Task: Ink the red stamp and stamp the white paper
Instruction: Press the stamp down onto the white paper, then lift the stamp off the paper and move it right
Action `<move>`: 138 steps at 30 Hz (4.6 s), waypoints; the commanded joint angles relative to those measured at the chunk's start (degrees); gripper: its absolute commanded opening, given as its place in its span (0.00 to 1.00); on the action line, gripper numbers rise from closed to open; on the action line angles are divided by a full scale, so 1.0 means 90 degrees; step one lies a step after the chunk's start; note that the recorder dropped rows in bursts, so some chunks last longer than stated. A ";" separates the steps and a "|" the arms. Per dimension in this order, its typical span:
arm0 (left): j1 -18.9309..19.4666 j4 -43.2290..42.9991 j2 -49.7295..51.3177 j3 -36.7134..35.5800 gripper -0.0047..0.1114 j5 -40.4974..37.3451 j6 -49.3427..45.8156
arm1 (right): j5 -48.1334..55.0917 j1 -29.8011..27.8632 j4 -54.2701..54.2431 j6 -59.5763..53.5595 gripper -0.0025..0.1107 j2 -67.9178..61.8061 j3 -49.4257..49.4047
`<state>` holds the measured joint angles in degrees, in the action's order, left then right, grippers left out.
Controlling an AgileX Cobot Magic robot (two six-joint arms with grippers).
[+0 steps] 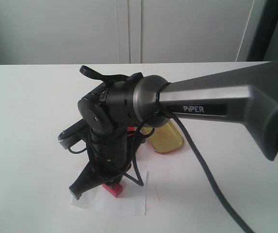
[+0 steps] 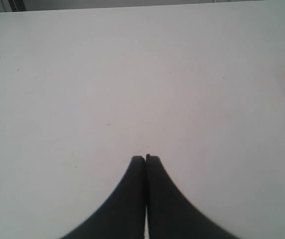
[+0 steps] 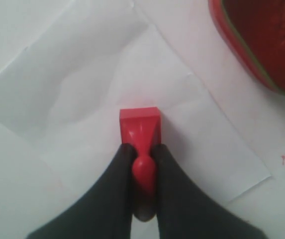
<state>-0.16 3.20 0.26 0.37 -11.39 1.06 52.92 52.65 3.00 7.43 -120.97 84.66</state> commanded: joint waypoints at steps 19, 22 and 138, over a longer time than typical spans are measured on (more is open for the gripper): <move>0.0007 0.0025 -0.0029 -0.0042 0.04 0.0027 0.0003 | -0.0201 0.0043 -0.0212 0.0038 0.02 -0.0503 -0.0214; 0.0007 0.0025 -0.0029 -0.0042 0.04 0.0027 0.0003 | -0.0201 0.0043 -0.0574 0.0038 0.02 -0.0503 -0.0214; 0.0007 0.0025 -0.0029 -0.0042 0.04 0.0027 0.0003 | -0.1144 -0.3885 -0.5233 -0.4001 0.02 0.2024 -0.3046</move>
<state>-0.16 3.20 0.26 0.37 -11.39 1.06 43.65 18.25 -40.67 -24.71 -103.29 59.01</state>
